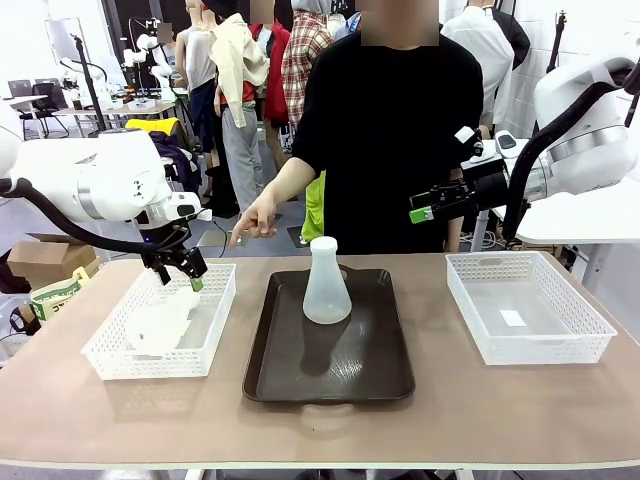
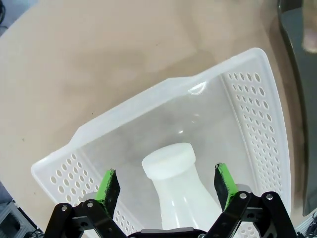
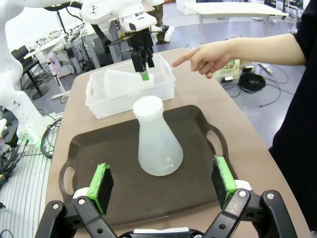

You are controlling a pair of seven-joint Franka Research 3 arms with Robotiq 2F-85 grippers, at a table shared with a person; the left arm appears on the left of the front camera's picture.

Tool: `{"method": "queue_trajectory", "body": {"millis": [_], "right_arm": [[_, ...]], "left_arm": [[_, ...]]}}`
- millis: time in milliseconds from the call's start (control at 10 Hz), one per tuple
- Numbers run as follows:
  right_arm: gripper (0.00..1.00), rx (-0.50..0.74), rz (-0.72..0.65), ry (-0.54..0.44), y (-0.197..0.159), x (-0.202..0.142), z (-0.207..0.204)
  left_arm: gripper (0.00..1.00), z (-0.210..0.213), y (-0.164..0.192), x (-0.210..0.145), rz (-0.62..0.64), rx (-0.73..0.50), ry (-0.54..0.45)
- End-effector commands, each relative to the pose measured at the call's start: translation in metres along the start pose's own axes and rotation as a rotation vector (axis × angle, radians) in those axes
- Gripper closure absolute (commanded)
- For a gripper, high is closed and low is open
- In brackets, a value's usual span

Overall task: Prepare the laboratory tools.
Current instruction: Pick up the Big flask that the person points to.

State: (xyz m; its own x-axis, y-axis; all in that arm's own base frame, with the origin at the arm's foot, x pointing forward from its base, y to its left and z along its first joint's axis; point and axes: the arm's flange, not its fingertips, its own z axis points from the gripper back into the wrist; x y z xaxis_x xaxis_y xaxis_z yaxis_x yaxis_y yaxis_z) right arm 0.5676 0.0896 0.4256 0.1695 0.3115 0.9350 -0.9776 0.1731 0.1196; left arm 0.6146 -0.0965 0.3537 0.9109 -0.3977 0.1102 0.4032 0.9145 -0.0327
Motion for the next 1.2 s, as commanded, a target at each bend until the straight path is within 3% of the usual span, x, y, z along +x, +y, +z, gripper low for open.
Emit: {"method": "queue_trajectory", "body": {"millis": [0, 800, 900, 1100], "right_arm": [[0.0, 0.002, -0.005, 0.004, 0.0, 0.0, 0.0], [0.0, 0.002, -0.005, 0.004, 0.0, 0.0, 0.0], [0.0, 0.002, -0.005, 0.004, 0.0, 0.0, 0.0], [0.0, 0.002, -0.005, 0.004, 0.0, 0.0, 0.0]], "left_arm": [[0.0, -0.008, 0.005, 0.005, 0.025, 0.001, -0.007], [0.0, -0.038, 0.003, -0.003, 0.063, 0.006, 0.031], [0.06, -0.04, 0.001, -0.004, 0.051, 0.014, 0.033], [0.4, -0.042, -0.003, -0.003, 0.057, 0.027, 0.04]]}}
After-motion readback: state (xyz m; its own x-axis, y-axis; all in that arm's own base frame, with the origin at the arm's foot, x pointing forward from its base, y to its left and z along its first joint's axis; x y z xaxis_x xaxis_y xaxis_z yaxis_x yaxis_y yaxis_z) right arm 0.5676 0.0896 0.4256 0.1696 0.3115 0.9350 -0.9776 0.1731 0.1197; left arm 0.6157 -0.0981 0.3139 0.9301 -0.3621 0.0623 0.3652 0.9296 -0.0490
